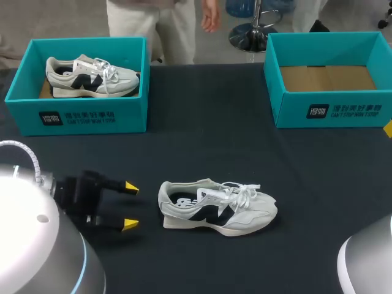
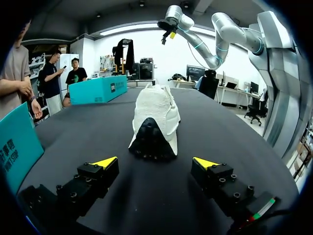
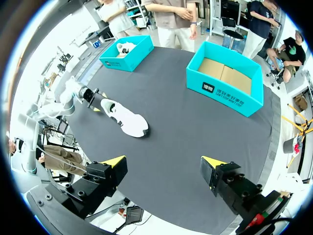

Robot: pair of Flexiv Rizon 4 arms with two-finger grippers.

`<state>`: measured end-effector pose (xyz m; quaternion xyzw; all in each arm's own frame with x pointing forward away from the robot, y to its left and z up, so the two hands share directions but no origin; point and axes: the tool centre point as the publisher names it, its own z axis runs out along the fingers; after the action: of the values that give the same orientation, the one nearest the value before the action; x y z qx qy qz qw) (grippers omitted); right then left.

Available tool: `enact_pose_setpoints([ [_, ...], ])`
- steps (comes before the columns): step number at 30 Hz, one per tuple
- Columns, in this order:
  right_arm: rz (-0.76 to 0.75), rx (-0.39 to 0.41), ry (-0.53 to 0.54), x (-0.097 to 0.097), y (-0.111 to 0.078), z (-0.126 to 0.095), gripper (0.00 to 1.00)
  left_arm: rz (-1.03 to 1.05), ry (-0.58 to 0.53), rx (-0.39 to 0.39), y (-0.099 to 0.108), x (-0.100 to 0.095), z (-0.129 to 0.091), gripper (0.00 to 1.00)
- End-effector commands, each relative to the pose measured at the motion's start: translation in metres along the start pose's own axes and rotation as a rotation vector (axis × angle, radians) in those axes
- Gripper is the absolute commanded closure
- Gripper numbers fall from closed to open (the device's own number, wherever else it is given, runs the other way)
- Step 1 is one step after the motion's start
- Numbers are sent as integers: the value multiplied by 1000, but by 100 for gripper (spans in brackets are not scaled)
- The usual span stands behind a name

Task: Take the shoe out of the shoebox, open the shoe tongue, remove and reinsert the insole, then place the shoe into the shoebox

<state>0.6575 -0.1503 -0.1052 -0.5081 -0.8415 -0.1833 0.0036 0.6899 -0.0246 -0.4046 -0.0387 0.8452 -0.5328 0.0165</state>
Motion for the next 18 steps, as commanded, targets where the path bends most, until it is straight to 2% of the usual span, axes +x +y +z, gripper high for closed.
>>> enact_pose_setpoints([
  [1,0,6,2,-1,3,0,0,1,6,3,1,-8,20,0],
  [18,0,6,2,-1,3,0,0,62,43,44,-4,0,50,0],
])
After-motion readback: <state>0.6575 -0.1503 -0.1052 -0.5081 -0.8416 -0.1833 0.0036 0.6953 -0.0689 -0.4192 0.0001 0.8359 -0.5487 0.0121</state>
